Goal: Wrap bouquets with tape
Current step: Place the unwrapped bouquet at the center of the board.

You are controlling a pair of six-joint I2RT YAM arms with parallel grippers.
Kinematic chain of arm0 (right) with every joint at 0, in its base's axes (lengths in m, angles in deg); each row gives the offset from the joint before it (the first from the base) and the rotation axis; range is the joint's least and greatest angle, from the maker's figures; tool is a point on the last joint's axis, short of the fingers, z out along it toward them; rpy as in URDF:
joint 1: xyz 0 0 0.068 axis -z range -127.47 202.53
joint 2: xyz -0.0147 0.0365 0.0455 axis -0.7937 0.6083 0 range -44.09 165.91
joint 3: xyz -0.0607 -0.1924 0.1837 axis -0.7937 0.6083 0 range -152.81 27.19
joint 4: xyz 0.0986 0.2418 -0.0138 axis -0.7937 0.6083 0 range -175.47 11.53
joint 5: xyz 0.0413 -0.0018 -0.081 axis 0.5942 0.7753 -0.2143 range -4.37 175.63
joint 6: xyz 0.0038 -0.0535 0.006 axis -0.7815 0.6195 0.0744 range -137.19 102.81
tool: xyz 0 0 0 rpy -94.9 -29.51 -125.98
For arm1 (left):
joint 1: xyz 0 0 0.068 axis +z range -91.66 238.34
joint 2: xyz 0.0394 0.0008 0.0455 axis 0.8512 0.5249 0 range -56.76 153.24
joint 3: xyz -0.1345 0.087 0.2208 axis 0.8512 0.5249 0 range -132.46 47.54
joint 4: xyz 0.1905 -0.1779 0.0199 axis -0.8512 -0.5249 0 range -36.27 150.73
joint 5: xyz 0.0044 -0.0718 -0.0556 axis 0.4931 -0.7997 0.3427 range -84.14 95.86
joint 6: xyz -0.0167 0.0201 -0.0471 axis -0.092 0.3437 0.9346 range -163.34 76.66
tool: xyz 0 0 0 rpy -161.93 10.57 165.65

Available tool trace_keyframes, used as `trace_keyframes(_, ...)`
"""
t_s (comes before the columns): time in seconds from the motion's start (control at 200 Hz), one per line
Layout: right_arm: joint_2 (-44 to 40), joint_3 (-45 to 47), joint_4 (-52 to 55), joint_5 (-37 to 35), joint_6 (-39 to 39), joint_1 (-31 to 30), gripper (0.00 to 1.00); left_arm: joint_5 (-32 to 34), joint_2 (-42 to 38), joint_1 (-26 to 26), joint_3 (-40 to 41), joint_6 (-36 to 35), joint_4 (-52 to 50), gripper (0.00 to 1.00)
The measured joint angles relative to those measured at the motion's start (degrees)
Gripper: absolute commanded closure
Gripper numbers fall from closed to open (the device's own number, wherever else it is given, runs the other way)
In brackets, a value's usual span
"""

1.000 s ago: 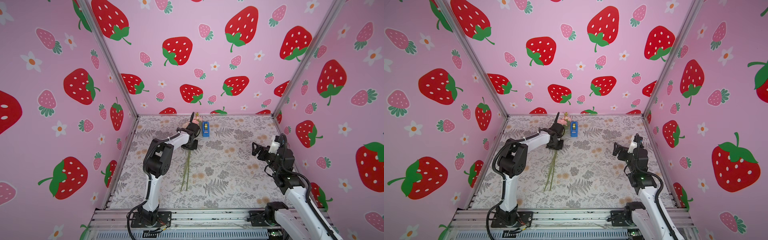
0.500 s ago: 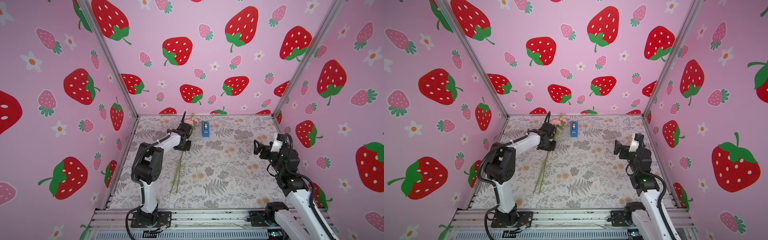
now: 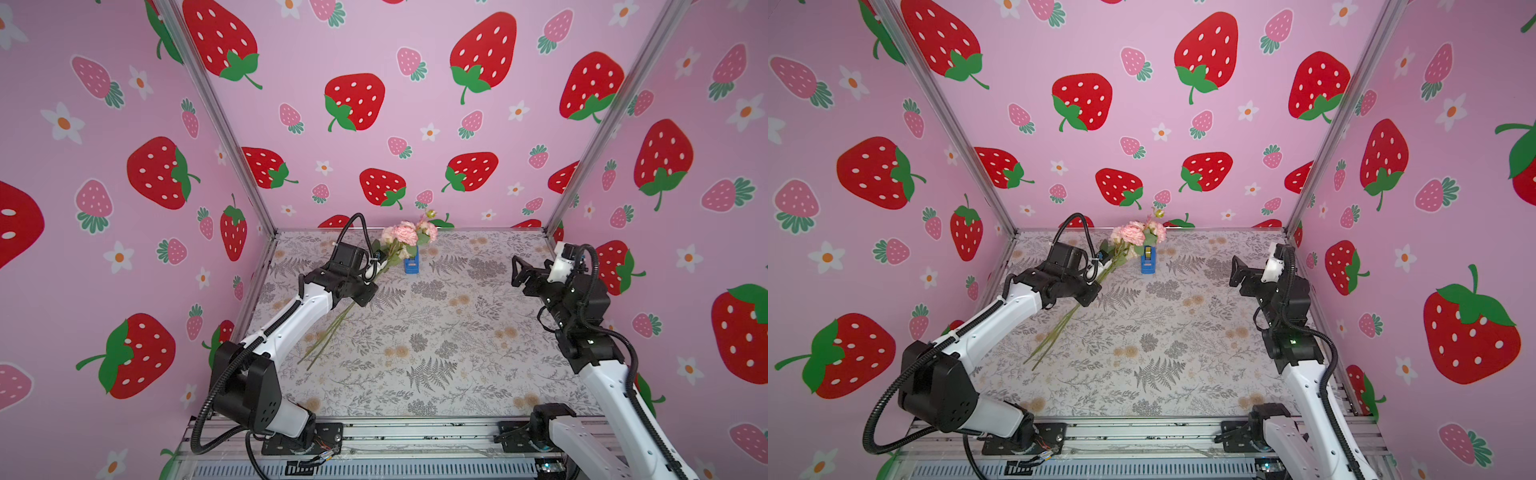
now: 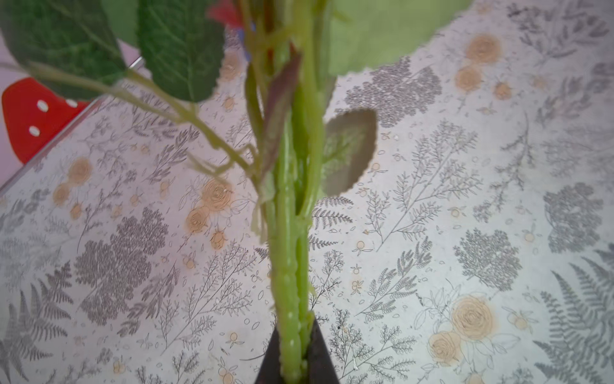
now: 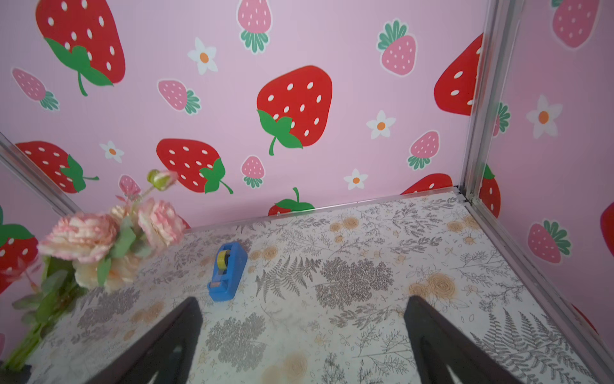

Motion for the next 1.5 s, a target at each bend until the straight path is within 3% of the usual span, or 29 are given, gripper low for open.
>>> trace_keyframes(0.13, -0.4, -6.3, 3.7, -9.1, 0.0, -0.1, 0.06, -1.0, 2.7, -4.1, -0.9, -9.6, -0.1, 1.00)
trace_keyframes(0.305, -4.2, -9.7, 4.2, -16.4, 2.4, -0.1, 0.03, -1.5, 14.5, -6.8, -9.2, -17.4, -1.9, 1.00)
trace_keyframes(0.52, -5.8, -9.7, 3.4, -15.6, 3.9, -0.1, 0.05, 2.5, 28.5, -9.2, -19.4, -23.8, -2.4, 1.00)
trace_keyframes(0.725, -3.7, -9.7, 3.4, -13.9, 3.0, -0.1, 0.05, 4.0, 36.7, -10.4, -24.1, -26.7, -0.8, 1.00)
trace_keyframes(1.261, 0.0, -8.5, 0.4, -6.0, 5.4, -0.1, 0.04, 10.4, 45.7, -11.6, -32.0, -29.5, 2.3, 1.00)
trace_keyframes(1.306, 0.2, -7.8, -0.2, -5.0, 5.3, -0.1, 0.04, 10.6, 46.2, -11.6, -32.7, -29.3, 2.4, 0.87)
trace_keyframes(1.501, 2.8, -7.1, -1.3, -1.6, 4.7, -0.1, 0.01, 11.3, 46.7, -11.6, -33.7, -27.2, 4.5, 0.49)
